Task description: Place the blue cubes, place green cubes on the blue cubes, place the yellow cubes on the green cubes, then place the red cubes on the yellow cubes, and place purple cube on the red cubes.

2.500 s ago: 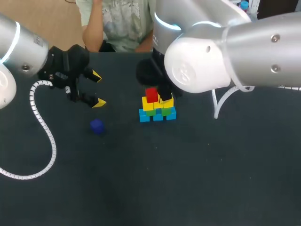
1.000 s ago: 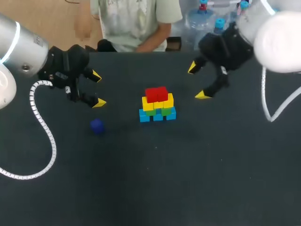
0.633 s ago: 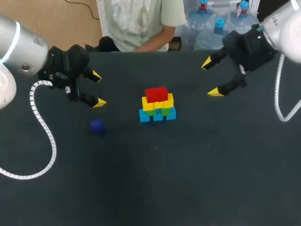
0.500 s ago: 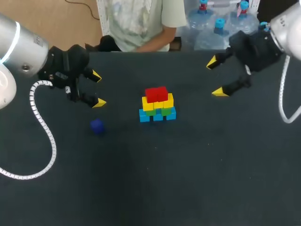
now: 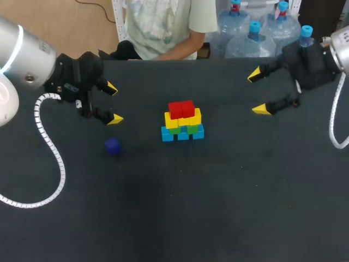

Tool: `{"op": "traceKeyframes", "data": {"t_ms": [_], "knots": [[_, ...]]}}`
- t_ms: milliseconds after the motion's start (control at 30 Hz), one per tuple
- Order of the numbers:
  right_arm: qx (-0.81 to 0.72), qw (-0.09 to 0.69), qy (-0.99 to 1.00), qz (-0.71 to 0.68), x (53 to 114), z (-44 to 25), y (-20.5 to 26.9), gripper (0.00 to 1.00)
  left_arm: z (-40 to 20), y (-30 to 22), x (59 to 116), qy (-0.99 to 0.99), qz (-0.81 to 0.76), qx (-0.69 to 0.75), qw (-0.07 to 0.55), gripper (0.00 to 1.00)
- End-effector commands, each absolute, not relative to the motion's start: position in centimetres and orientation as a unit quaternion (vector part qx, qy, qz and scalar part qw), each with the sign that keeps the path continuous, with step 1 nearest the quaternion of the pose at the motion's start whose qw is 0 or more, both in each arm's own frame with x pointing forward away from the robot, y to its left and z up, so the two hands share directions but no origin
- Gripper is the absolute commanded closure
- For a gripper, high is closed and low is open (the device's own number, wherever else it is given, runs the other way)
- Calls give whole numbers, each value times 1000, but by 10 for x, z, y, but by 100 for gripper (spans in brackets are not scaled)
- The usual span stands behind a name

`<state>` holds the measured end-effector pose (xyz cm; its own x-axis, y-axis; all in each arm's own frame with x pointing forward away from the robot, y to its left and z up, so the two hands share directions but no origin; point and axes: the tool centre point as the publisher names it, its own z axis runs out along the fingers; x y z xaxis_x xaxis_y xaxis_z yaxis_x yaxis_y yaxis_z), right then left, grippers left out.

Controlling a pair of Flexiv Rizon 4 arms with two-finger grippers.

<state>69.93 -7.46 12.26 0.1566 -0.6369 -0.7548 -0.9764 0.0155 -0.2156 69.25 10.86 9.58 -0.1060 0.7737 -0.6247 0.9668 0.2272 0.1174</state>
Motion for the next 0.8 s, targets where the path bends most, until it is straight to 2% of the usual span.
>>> {"op": "traceKeyframes", "data": {"t_ms": [33,800], "knots": [[-673,371,593,240,718,133,-67,0,95,110,693,724,-164,600,297,0],[-700,315,599,229,739,146,-41,0,95,110,693,724,-164,600,297,0]]}}
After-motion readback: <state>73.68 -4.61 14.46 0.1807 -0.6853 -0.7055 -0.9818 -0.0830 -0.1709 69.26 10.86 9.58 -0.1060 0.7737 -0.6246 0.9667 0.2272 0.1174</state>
